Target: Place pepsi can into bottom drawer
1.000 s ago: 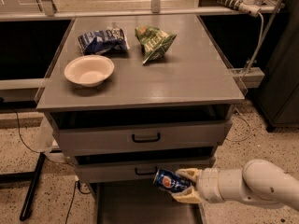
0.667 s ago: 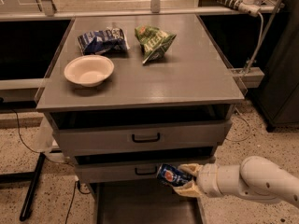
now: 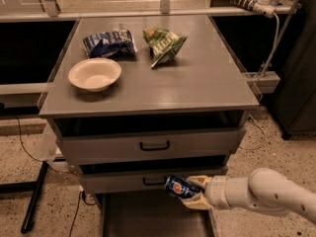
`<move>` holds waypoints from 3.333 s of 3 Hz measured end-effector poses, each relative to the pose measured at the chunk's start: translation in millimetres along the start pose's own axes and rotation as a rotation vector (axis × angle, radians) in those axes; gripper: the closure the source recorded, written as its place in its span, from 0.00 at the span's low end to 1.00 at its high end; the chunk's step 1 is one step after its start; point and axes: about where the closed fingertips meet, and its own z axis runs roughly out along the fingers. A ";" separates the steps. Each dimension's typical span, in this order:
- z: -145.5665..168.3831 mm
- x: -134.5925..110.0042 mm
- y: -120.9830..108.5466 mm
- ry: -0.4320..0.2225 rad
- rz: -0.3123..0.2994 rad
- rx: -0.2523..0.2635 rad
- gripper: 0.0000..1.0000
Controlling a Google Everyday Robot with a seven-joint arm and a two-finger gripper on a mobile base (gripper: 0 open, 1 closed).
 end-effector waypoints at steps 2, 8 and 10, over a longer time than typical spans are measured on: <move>81.0 96.2 -19.8 0.000 -0.023 0.060 1.00; 221.1 217.3 -11.4 -0.013 -0.065 0.017 1.00; 278.3 248.6 -13.5 -0.109 -0.099 0.030 1.00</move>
Offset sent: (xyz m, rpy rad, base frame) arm 0.0426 -0.0214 -0.2081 -0.0406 -0.0888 -0.0546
